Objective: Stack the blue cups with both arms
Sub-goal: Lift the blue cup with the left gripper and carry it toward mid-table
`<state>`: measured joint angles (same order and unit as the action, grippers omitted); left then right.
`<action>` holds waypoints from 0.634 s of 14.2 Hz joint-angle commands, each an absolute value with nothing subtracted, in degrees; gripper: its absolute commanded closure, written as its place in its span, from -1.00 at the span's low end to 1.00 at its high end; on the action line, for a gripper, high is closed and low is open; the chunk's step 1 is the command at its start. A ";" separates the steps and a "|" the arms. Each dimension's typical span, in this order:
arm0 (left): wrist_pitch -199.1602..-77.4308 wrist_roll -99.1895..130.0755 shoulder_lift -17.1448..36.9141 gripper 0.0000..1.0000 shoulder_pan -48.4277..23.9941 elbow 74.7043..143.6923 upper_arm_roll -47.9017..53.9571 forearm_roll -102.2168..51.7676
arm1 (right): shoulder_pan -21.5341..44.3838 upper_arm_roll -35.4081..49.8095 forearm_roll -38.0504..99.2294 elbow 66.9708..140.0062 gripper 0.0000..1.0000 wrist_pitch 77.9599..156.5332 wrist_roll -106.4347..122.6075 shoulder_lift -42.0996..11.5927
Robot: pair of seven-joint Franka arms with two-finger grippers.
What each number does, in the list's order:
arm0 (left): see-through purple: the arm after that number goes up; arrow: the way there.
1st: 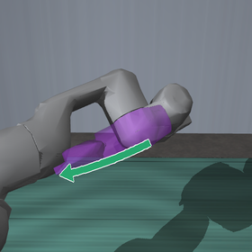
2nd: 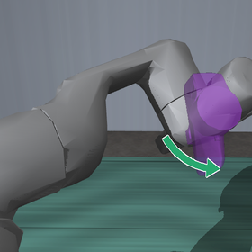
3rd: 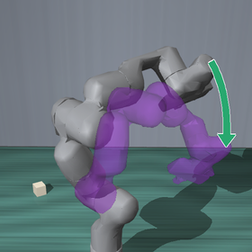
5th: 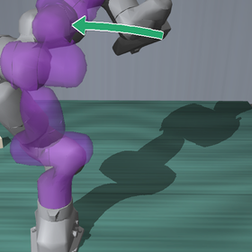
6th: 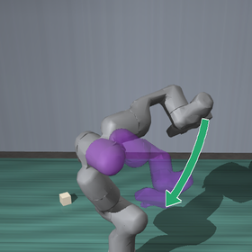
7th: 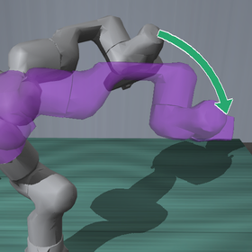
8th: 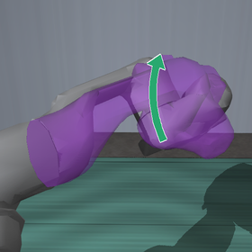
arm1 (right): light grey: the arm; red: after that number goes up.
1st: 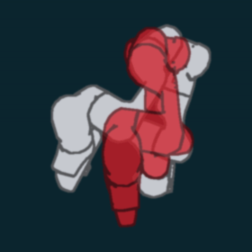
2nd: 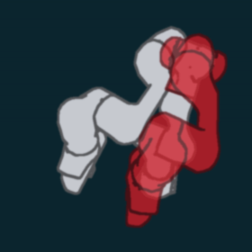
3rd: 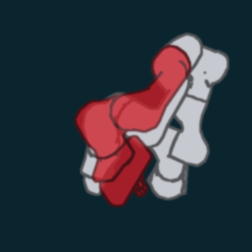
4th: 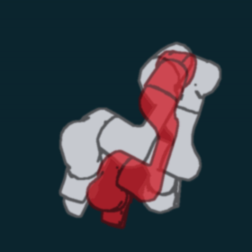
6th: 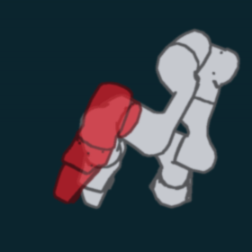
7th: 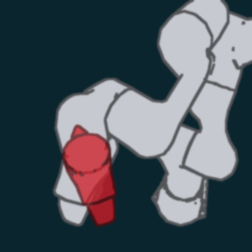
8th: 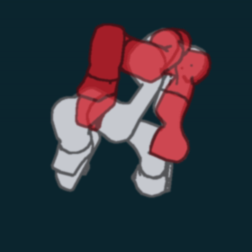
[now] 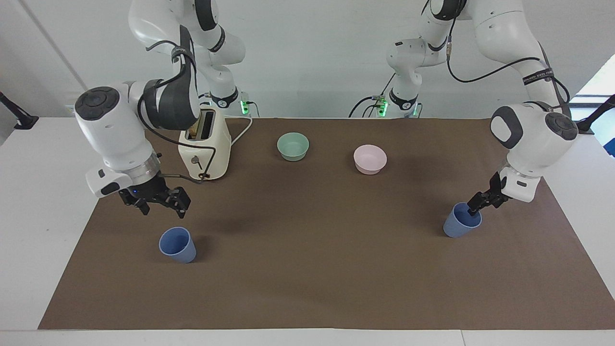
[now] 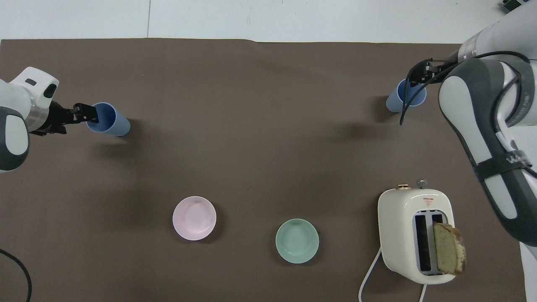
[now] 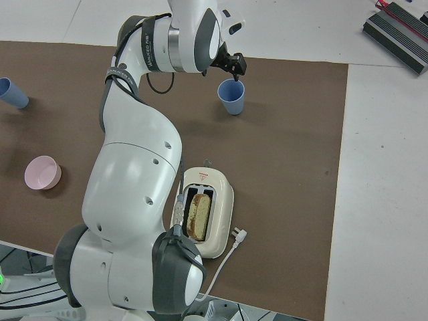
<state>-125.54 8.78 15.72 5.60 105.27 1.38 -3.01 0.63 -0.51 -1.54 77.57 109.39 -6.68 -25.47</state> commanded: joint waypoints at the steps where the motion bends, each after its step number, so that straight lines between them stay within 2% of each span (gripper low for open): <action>1: -127.70 10.19 15.03 -1.00 5.45 106.52 1.32 -3.78 | -0.78 0.17 -2.73 76.55 -1.00 111.79 -3.44 -27.59; 6: -130.16 12.39 17.05 -1.00 4.22 106.52 1.41 -4.04 | -1.84 0.09 -2.81 76.29 -1.00 113.99 -1.32 -29.44; 7: -130.25 12.39 17.14 -0.86 4.22 106.52 1.41 -4.04 | -2.37 0.17 -2.73 76.03 -1.00 114.34 -1.06 -30.23; 8: -129.91 12.22 17.05 0.00 4.31 106.52 1.41 -4.04 | -2.72 0.18 -2.72 75.94 -1.00 114.95 -0.27 -30.50; 9: -129.55 12.13 17.05 0.97 4.31 106.52 1.41 -4.04 | -2.72 0.18 -2.72 76.02 -1.00 115.48 -0.09 -30.93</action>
<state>-128.47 11.58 17.39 4.79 105.62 1.81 -3.45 -1.62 -0.58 -1.54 77.52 114.21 -1.87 -29.14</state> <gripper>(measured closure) 0.062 0.000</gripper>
